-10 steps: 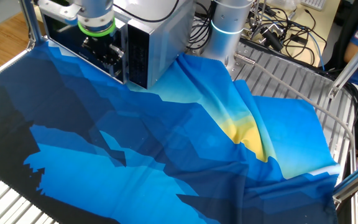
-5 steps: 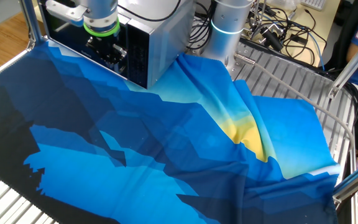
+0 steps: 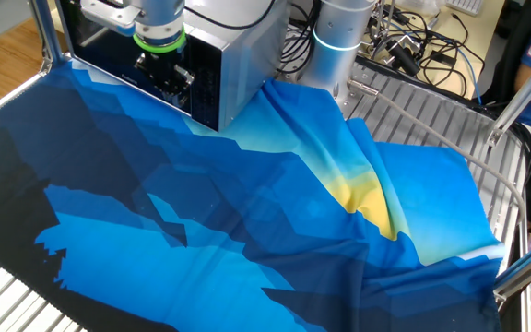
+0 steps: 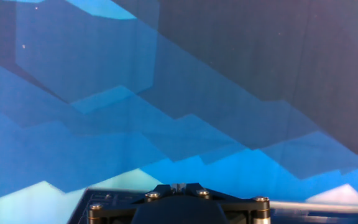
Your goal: Close the microwave door
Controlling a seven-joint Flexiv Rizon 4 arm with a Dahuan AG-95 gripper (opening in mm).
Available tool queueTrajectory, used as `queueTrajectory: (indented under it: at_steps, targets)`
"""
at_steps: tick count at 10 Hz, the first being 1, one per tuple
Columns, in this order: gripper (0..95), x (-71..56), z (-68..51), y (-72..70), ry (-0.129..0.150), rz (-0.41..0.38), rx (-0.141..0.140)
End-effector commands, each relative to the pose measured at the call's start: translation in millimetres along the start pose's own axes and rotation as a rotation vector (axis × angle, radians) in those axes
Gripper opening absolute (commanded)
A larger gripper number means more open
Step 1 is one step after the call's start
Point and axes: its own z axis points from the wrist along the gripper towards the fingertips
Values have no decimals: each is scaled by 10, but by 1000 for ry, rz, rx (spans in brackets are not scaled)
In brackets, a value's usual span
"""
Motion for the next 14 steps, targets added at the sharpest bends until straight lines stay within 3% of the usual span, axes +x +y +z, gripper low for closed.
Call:
queueTrajectory:
  at_steps: [1, 2, 4, 5, 7, 9, 10, 12, 14]
  targets:
    - [0, -230, -39, 40, -60, 20, -100]
    - [0, -261, -20, 85, -77, 28, -104]
    - [0, -362, -15, 319, -74, 88, -116]
    - [0, -395, -60, 471, -68, 138, -116]
    - [0, -418, -176, 824, -23, 230, -123]
    - [0, -385, -274, 1279, 3, 309, -128]
    - [0, -357, -288, 1500, 2, 357, -138]
    - [0, -280, -292, 1842, -16, 415, -128]
    - [0, -155, -248, 2130, -26, 418, -131]
